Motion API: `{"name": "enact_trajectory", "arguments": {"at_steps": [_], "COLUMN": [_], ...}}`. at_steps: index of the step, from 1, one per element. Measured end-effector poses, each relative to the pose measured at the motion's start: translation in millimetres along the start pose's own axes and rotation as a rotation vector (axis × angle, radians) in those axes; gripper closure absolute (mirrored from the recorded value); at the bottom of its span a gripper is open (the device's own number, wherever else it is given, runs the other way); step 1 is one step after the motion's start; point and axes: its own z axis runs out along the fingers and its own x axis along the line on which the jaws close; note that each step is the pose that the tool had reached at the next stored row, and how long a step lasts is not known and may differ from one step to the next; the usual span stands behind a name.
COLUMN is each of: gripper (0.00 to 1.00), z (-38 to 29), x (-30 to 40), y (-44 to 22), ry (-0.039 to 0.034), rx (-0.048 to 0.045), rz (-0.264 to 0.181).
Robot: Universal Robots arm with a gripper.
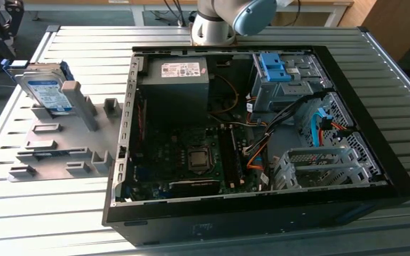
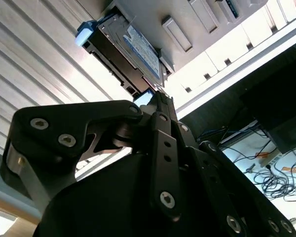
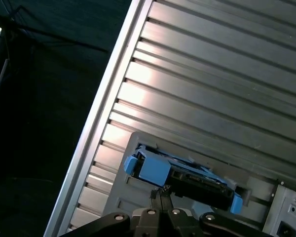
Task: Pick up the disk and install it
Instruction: 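Pick up the disk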
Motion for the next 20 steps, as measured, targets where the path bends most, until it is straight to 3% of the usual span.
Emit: {"name": "enact_trajectory", "arguments": {"at_steps": [20], "gripper": [0.89], "z": [0.0], "x": [0.0], "y": [0.0], "ry": [0.001], "rx": [0.0002], "rz": [-0.023]}}
